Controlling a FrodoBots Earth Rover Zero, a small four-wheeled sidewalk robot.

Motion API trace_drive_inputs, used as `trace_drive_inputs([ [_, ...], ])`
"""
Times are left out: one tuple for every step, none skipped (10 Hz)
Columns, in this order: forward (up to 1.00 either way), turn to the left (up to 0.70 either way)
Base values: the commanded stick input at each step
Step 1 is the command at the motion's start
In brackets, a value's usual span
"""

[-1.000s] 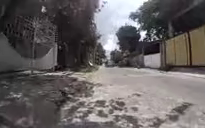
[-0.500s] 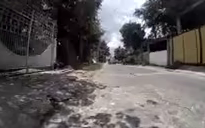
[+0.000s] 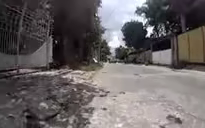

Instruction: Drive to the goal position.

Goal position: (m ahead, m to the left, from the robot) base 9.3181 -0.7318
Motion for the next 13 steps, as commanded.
trace_drive_inputs([
  [1.0, -0.4],
  [1.0, -0.33],
  [1.0, -0.14],
  [1.0, -0.03],
  [1.0, -0.01],
  [1.0, 0.0],
  [1.0, 0.0],
  [1.0, -0.03],
  [1.0, -0.26],
  [1.0, -0.4],
  [1.0, -0.34],
  [1.0, -0.03],
  [1.0, 0.0],
])
